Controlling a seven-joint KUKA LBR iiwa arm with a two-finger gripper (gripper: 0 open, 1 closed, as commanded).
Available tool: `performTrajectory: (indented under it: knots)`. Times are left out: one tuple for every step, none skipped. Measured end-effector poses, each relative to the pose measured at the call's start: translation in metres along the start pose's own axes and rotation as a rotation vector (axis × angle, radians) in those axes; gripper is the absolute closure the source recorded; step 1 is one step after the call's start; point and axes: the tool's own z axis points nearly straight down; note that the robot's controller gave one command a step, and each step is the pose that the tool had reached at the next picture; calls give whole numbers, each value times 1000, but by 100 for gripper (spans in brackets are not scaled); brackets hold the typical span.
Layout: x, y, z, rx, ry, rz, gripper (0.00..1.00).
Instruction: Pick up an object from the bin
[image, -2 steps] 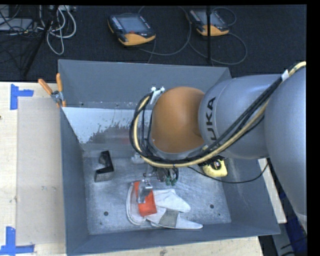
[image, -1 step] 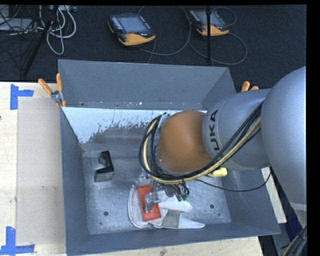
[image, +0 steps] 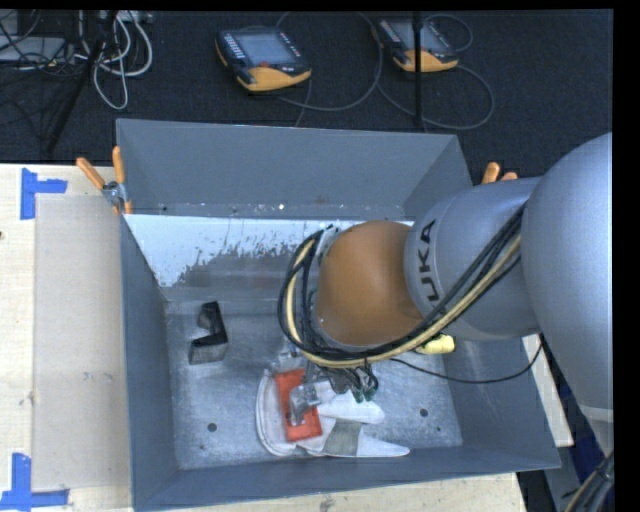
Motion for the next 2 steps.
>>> performTrajectory:
  knots:
    - [2,0,-37,3,15,12,100]
    - [-2,2,-98,4,11,13,100]
